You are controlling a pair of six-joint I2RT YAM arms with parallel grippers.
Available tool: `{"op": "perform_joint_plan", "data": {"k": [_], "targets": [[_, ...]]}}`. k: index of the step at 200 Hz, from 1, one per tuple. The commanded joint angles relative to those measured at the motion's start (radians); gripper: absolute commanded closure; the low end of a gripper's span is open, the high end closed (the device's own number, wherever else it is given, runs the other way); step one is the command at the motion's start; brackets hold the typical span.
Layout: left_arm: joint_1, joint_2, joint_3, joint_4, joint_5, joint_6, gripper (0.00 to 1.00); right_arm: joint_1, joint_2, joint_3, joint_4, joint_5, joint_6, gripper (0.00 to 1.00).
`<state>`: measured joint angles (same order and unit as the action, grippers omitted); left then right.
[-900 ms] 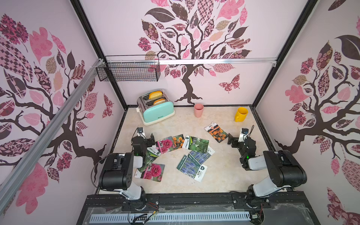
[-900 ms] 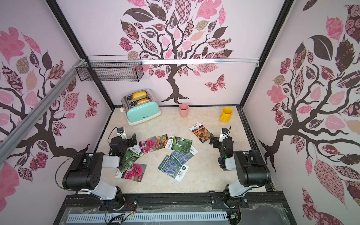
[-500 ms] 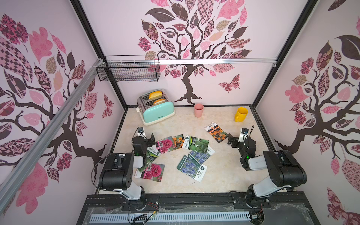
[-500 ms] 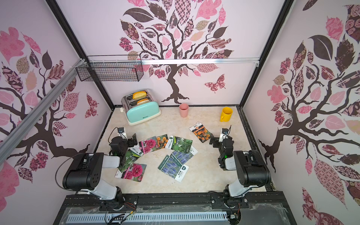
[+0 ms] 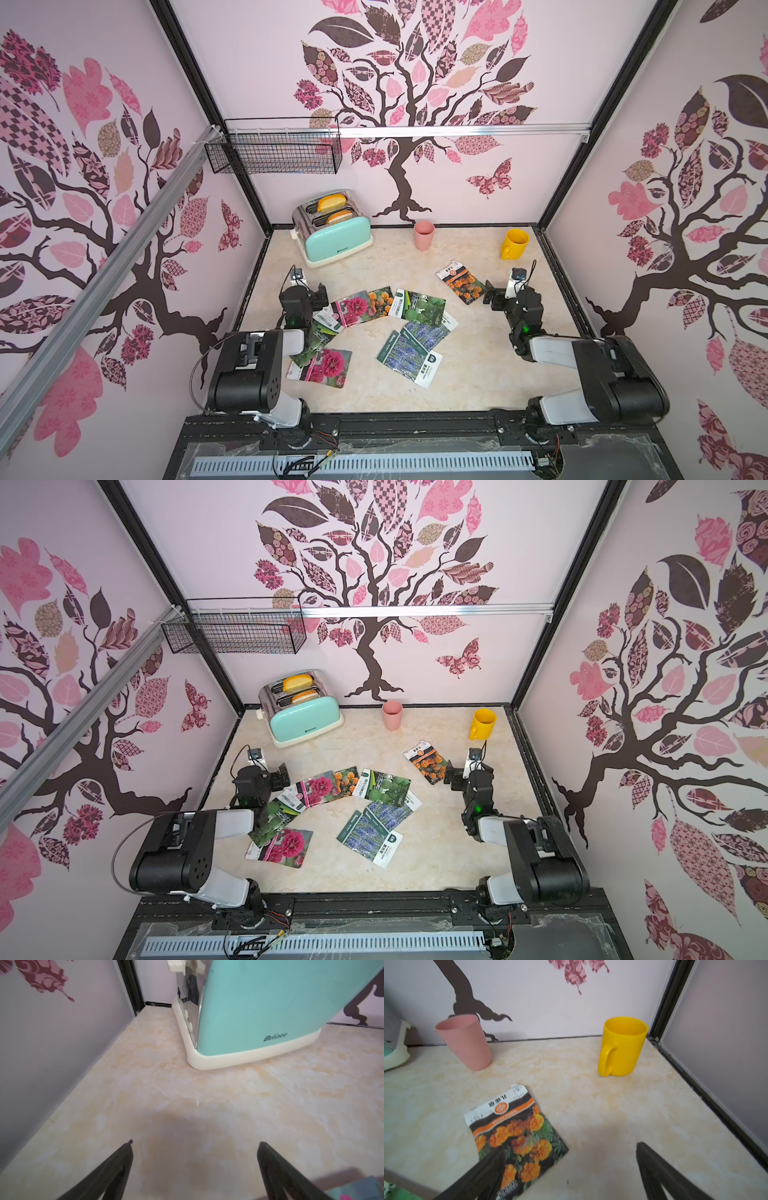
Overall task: Arrange the seed packets in a row
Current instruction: Move the seed packets from the center of the board.
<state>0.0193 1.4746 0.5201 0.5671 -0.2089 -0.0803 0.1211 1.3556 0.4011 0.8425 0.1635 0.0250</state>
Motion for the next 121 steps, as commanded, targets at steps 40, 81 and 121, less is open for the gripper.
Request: {"op": "perform_joint_plan", "data": {"k": [40,81,121], "targets": [[-0.058,-0.206,0.342,-0.855,-0.323,-0.330,0.09,0.205,-0.244,0.261,-0.492,-0.110,0.283,0.01],[-0.060,-0.272,0.338,-1.160,-0.148,-0.585,0.18,0.477,-0.181,0.272,-0.506,-0.219,0.407,0.00],[-0.064,-0.357,0.161,-1.179,0.054,-0.690,0.26,0.633,-0.064,0.260,-0.462,-0.279,0.475,0.00]]}}
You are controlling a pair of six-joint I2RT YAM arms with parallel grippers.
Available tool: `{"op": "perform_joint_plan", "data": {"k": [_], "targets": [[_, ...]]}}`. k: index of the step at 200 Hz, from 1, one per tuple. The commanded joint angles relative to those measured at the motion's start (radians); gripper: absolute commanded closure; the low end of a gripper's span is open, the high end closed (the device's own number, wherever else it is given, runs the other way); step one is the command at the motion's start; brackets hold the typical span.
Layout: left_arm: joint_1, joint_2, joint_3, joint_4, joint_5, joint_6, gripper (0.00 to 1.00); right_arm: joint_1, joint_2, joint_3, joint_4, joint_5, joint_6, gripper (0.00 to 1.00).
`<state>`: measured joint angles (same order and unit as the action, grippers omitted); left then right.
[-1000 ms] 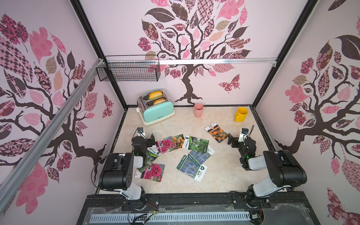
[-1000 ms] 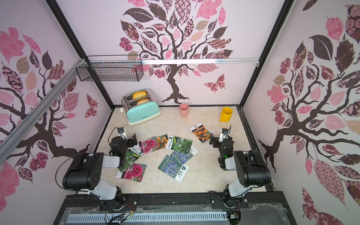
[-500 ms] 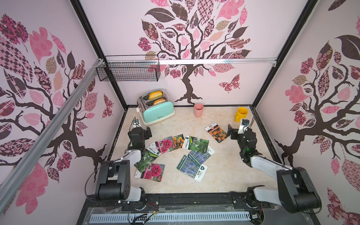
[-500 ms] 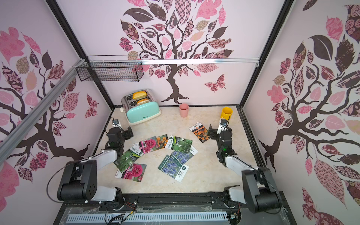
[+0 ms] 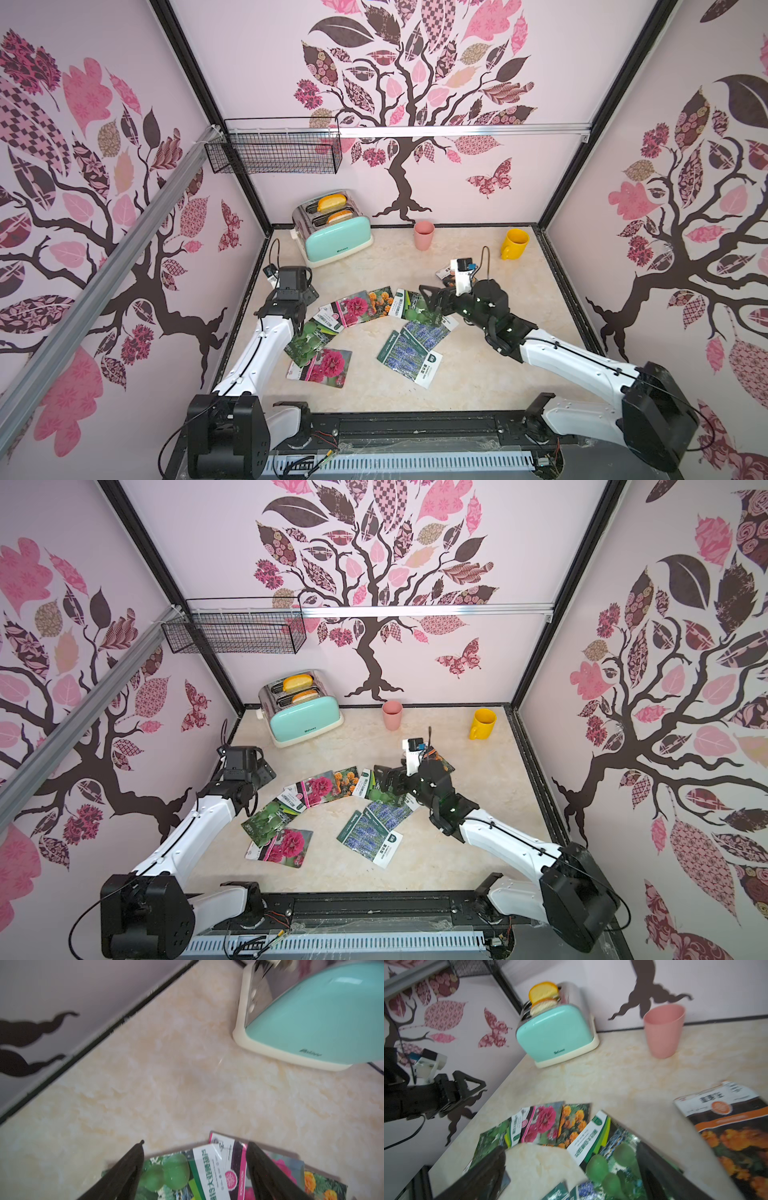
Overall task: Arrange the seed packets in a row
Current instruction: Move the seed packets from the center of the board.
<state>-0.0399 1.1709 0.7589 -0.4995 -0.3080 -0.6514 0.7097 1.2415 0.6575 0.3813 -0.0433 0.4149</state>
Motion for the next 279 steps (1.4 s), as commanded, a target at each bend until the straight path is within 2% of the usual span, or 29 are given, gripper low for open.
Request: {"op": "perform_joint_plan", "data": {"k": [1,18,44,92,114,128,149,177,242,279], "targets": [[-0.006,-0.055,-0.082,-0.113,0.157,-0.122,0.27,0.045,0.053,0.002,0.003,-0.077,0.089,0.00],[-0.051,-0.086,-0.134,-0.110,0.199,-0.151,0.31,0.049,0.088,-0.026,0.068,-0.155,0.145,0.01],[-0.112,-0.131,-0.173,-0.125,0.204,-0.153,0.33,0.050,0.123,-0.017,0.047,-0.199,0.130,0.01],[-0.112,-0.119,-0.279,-0.047,0.202,-0.190,0.35,0.077,0.291,0.026,0.193,-0.383,0.255,0.09],[-0.102,-0.076,-0.312,0.023,0.212,-0.203,0.40,0.130,0.374,0.094,0.198,-0.401,0.271,0.10],[-0.084,-0.041,-0.328,0.068,0.236,-0.205,0.43,0.154,0.438,0.133,0.215,-0.419,0.295,0.14],[-0.072,-0.001,-0.342,0.113,0.283,-0.206,0.51,0.160,0.531,0.164,0.290,-0.458,0.363,0.18],[-0.082,0.001,-0.362,0.158,0.366,-0.234,0.55,0.160,0.613,0.191,0.345,-0.465,0.411,0.21],[-0.147,0.019,-0.427,0.270,0.451,-0.312,0.59,0.160,0.739,0.270,0.422,-0.464,0.470,0.25],[-0.175,0.015,-0.436,0.300,0.469,-0.332,0.61,0.160,0.807,0.323,0.444,-0.472,0.487,0.32]]}}
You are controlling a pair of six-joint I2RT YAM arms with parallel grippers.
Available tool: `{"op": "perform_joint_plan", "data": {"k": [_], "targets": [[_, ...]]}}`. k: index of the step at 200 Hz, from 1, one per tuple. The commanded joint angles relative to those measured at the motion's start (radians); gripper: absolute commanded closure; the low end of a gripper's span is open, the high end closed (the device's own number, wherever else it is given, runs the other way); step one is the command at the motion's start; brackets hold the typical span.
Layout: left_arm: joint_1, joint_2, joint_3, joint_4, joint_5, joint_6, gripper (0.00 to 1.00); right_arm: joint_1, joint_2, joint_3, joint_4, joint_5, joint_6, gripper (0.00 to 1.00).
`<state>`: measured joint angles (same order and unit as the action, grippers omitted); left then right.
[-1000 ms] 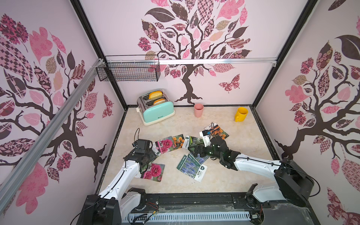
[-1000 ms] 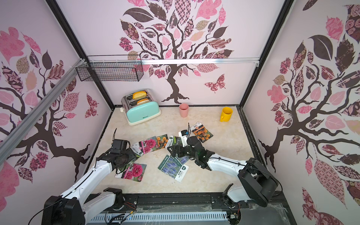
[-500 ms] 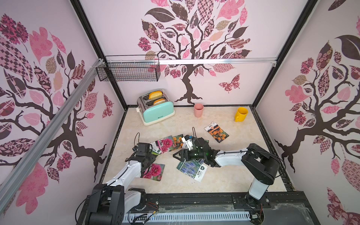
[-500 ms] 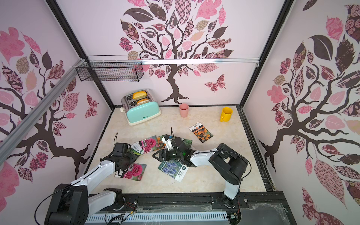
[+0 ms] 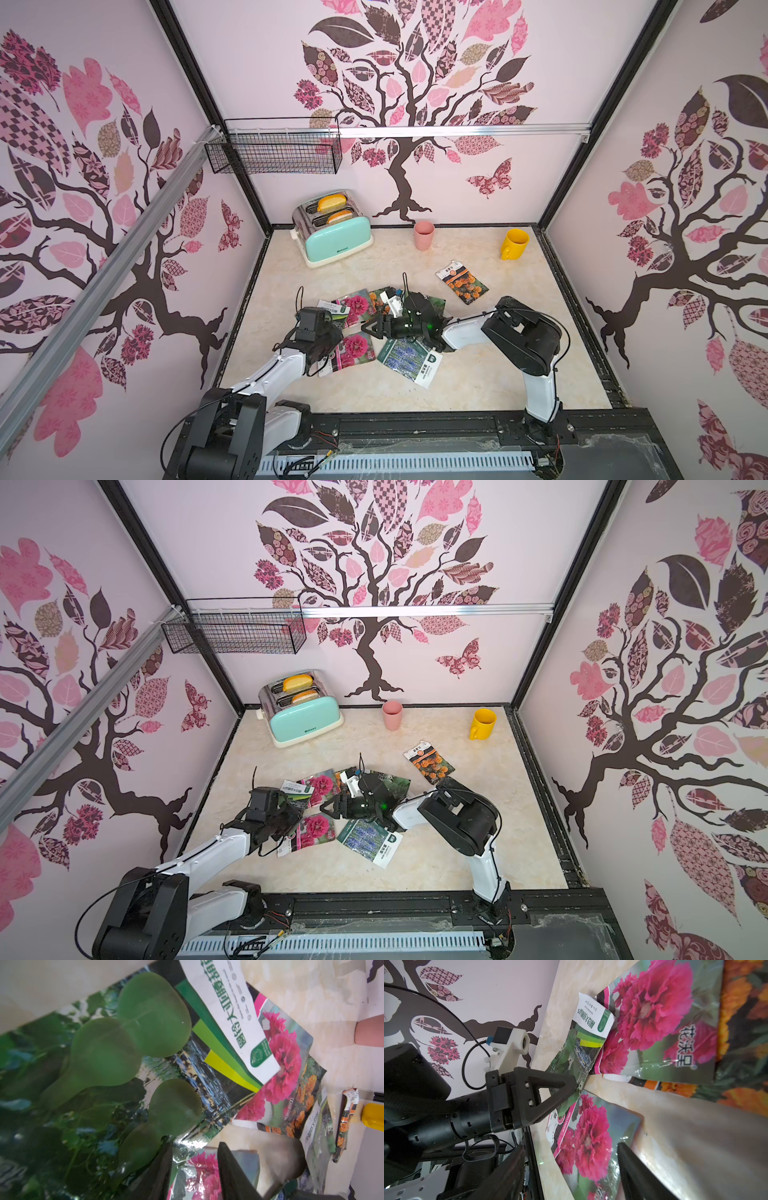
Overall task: Arrange the seed packets in a row
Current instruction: Move the seed packets from the center of the board.
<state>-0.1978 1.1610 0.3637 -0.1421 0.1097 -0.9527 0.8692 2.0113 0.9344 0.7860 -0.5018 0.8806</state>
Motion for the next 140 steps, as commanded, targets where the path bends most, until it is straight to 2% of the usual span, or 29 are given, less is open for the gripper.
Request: {"op": "perform_joint_plan", "data": {"k": [1,44,77,106,140], "targets": [[-0.018,0.025,-0.041,-0.057,0.051,-0.031,0.61,0.001,0.040,0.047,0.040,-0.013,0.021,0.32],[-0.019,-0.093,0.008,-0.184,0.020,0.012,0.61,0.002,0.048,0.065,0.029,0.002,-0.007,0.38],[-0.019,-0.187,0.106,-0.310,-0.043,0.072,0.54,0.002,-0.049,0.011,-0.043,0.052,-0.106,0.38],[-0.019,-0.175,0.160,-0.353,-0.081,0.109,0.51,0.007,-0.145,-0.045,-0.158,0.092,-0.216,0.36],[-0.019,-0.093,0.160,-0.309,-0.097,0.126,0.49,0.022,-0.212,-0.129,-0.221,0.124,-0.303,0.35]]}}
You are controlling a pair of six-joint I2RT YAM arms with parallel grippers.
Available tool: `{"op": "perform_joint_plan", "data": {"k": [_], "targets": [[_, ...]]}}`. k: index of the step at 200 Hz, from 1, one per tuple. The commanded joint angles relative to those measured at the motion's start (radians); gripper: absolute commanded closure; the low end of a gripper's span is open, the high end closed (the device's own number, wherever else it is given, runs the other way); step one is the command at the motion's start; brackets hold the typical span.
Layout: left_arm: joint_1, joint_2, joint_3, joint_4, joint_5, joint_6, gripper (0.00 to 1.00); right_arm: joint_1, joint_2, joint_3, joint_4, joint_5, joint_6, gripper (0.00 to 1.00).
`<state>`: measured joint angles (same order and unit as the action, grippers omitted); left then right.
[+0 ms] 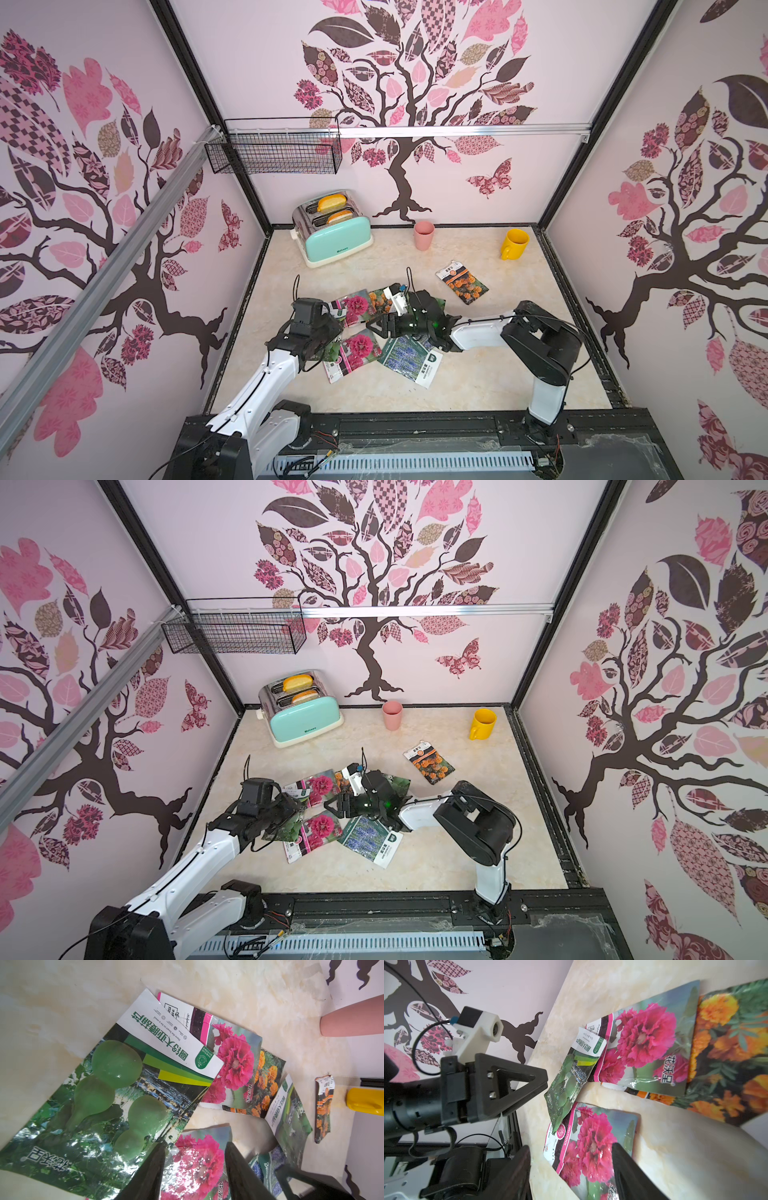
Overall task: Arrange the seed packets in a row
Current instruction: Move the seed packets from the center of the board.
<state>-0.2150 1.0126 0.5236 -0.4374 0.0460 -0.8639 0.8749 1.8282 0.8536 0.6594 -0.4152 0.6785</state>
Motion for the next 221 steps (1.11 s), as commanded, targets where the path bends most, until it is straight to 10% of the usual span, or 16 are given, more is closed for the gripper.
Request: {"op": "perform_joint_plan", "data": {"k": [1,140,221], "targets": [[-0.001,0.059,0.000,-0.012,-0.034,0.039,0.49,0.017,-0.031,-0.051,-0.096,0.038,-0.103,0.35],[0.108,0.181,-0.043,0.098,-0.037,0.036,0.49,0.161,0.066,-0.012,-0.041,0.012,-0.175,0.36],[0.157,0.199,-0.048,0.105,-0.034,0.013,0.49,0.120,0.000,-0.127,-0.216,0.307,-0.140,0.35]]}}
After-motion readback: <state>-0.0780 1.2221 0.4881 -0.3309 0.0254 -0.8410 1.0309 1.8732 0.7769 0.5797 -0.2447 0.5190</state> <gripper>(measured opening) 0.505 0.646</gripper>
